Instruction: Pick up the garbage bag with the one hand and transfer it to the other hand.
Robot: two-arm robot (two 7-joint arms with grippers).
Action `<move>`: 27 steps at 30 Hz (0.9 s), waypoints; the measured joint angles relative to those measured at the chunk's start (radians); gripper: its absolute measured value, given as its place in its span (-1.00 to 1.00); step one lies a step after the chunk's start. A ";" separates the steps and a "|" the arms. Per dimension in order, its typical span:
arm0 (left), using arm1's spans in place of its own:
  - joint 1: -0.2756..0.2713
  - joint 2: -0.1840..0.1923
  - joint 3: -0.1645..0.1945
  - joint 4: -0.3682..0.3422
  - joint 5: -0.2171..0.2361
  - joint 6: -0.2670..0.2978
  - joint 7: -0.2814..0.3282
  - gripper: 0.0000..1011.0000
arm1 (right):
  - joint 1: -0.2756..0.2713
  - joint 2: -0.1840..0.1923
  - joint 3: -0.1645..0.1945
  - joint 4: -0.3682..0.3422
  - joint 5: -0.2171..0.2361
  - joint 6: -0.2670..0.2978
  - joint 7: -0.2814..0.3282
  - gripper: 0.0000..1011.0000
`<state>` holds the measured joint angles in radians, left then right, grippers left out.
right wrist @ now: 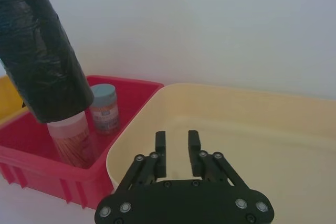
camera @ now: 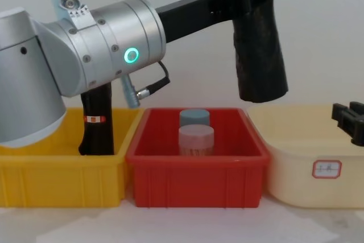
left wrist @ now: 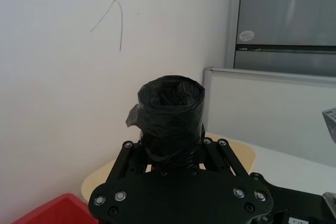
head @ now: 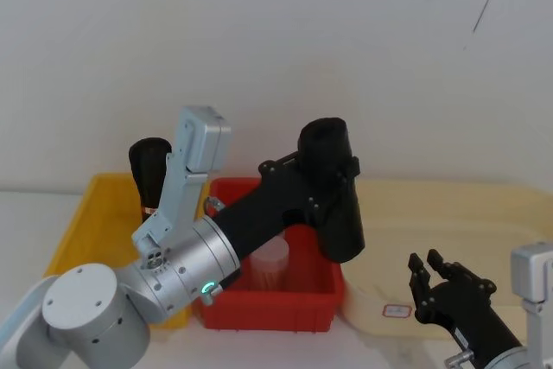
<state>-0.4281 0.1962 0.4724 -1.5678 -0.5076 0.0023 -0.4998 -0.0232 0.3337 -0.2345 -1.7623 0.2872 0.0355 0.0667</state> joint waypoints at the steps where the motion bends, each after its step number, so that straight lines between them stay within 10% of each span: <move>1: 0.001 0.002 0.000 -0.001 0.000 0.000 0.001 -0.23 | 0.000 0.000 0.000 0.000 0.000 0.000 0.000 -0.51; 27: 0.009 0.028 0.009 -0.010 0.001 0.001 0.023 -0.23 | -0.012 0.011 0.010 -0.024 0.001 -0.003 0.046 0.98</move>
<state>-0.4188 0.2247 0.4817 -1.5781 -0.5066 0.0037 -0.4770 -0.0349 0.3450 -0.2243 -1.7859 0.2878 0.0328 0.1127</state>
